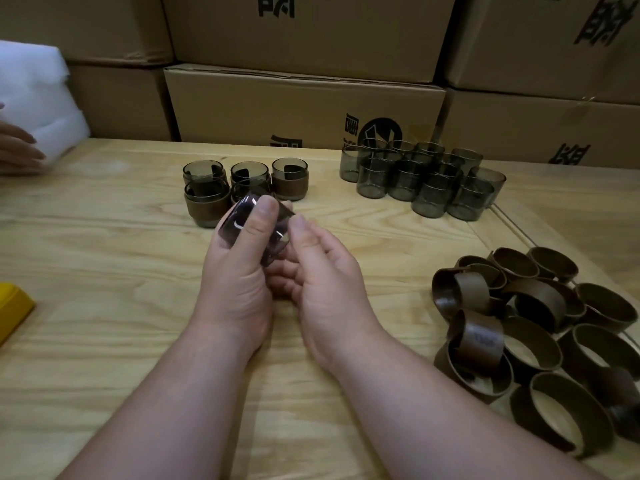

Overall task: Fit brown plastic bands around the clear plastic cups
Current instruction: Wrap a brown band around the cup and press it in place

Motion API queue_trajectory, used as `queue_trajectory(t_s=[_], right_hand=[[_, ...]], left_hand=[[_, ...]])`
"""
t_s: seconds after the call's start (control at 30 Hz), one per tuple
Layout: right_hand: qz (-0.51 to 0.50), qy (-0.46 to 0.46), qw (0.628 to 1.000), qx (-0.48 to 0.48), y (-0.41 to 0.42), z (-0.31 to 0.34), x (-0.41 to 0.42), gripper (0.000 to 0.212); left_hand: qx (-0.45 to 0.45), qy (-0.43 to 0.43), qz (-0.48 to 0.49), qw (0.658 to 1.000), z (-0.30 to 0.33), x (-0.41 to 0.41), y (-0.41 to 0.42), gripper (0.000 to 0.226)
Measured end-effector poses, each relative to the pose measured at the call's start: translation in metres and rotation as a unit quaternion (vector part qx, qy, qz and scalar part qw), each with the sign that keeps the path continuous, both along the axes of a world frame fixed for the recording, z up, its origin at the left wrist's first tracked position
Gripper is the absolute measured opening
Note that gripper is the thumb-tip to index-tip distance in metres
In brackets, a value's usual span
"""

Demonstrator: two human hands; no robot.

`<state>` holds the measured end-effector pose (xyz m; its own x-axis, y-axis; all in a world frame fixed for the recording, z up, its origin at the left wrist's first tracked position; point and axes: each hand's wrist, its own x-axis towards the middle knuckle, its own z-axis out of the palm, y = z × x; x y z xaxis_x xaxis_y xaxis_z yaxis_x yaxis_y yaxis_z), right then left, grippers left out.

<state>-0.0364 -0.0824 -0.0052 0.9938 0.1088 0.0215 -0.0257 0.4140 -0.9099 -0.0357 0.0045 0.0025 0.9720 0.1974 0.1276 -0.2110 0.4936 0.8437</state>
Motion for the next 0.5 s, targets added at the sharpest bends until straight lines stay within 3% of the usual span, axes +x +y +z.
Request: queue_trajectory(t_s=[0.13, 0.2, 0.37, 0.5], right_hand=[[-0.004, 0.042, 0.999, 0.02, -0.003, 0.001, 0.003, 0.052], [-0.03, 0.053, 0.998, 0.014, -0.002, 0.001, 0.004, 0.048], [-0.096, -0.021, 0.992, -0.076, 0.003, -0.003, -0.002, 0.03], [-0.094, -0.077, 0.989, -0.086, 0.005, -0.001, -0.008, 0.048]], left_hand=[[0.035, -0.018, -0.048, 0.998, 0.0, -0.002, -0.002, 0.091], [0.04, -0.017, -0.051, 0.998, -0.001, -0.002, -0.003, 0.08], [0.026, -0.022, 0.009, 0.999, -0.004, 0.001, -0.006, 0.021], [0.036, -0.023, 0.039, 0.998, -0.002, 0.002, -0.004, 0.036]])
